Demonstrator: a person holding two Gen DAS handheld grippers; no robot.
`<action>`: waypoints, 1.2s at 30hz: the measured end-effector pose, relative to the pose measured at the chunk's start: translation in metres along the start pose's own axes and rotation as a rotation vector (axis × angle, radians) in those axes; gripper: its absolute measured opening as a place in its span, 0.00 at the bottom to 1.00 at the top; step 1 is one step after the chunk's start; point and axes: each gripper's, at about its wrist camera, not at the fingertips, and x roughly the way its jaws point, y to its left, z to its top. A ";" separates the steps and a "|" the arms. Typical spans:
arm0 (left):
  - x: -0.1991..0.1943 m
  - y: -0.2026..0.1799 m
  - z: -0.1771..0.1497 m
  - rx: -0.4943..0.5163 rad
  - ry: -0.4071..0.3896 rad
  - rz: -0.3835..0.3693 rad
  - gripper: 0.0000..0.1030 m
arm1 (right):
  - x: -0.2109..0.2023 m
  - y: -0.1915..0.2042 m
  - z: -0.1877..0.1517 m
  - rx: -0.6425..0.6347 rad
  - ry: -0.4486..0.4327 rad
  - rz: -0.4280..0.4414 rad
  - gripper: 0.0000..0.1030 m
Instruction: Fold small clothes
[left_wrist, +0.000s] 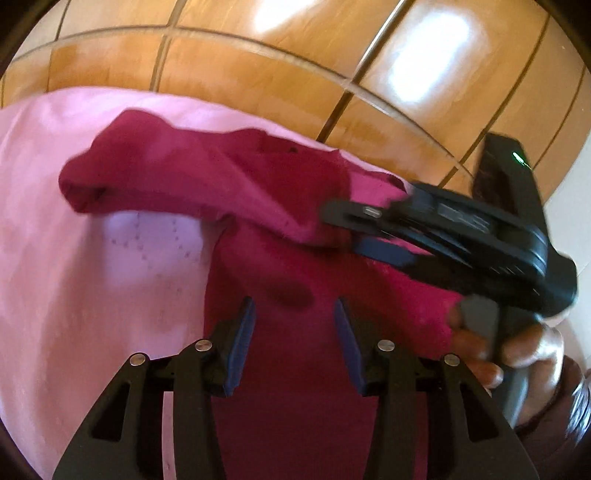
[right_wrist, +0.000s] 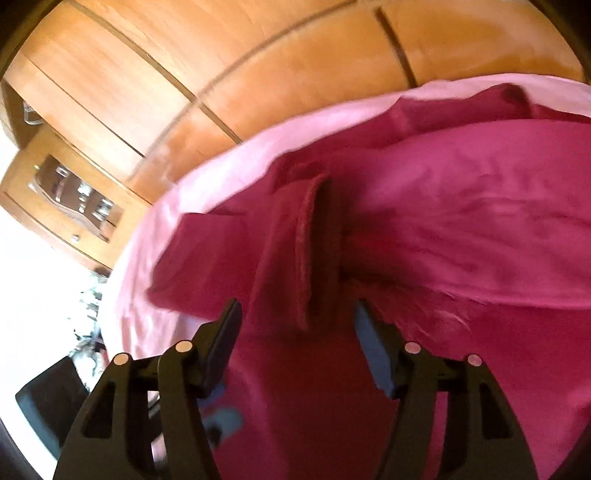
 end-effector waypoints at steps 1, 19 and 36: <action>0.003 0.002 -0.002 -0.006 0.006 0.009 0.42 | 0.010 0.006 0.003 -0.021 0.005 -0.048 0.21; 0.010 0.011 -0.013 0.013 0.011 0.039 0.42 | -0.146 -0.067 0.031 -0.096 -0.294 -0.401 0.08; -0.033 -0.017 0.017 0.151 -0.056 0.101 0.42 | -0.162 -0.168 -0.011 0.148 -0.253 -0.490 0.29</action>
